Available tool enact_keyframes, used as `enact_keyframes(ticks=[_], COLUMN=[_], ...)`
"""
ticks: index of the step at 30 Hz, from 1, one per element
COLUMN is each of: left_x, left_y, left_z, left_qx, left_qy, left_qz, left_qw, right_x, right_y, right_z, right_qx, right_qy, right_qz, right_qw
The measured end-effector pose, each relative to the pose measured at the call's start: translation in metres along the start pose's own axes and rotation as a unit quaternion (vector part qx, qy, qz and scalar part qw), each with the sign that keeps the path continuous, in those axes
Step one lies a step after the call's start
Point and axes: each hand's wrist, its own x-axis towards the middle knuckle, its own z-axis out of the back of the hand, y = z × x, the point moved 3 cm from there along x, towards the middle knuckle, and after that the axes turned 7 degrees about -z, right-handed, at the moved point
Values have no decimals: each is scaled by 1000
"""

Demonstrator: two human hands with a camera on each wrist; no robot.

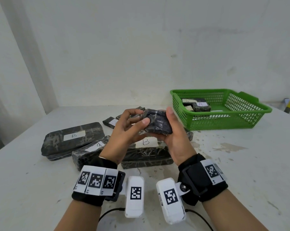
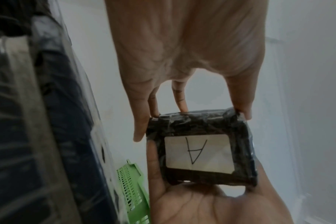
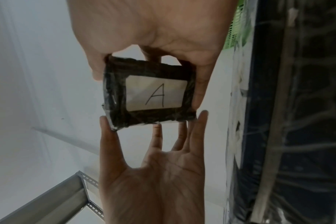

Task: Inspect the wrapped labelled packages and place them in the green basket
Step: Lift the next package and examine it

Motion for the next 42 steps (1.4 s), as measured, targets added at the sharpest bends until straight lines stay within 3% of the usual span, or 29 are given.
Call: enact_keyframes(ticks=[6,14,19,27,36,42], left_x=[0,0,0,1,1,1], left_y=[0,-2,0,1,2,3], left_z=[-1,1,1,6,4,6], left_qx=[21,3,-21,4,6,18], left_qy=[-2,-31,4,-17,-4,-31], left_qz=[2,-2,10,-4,2,-6], left_qw=[1000,1000,1000,1000,1000,999], right_x=[0,2,2,4,3,2], right_y=[1,-3,-1,-5,-1,-8], right_z=[2,1,3,3,4,1], right_qx=[-25,-48,-59,-26,-43,-61], right_qy=[10,53,16,54,36,68], right_qz=[39,3,29,0,62,26], right_qw=[999,997,998,998,997,995])
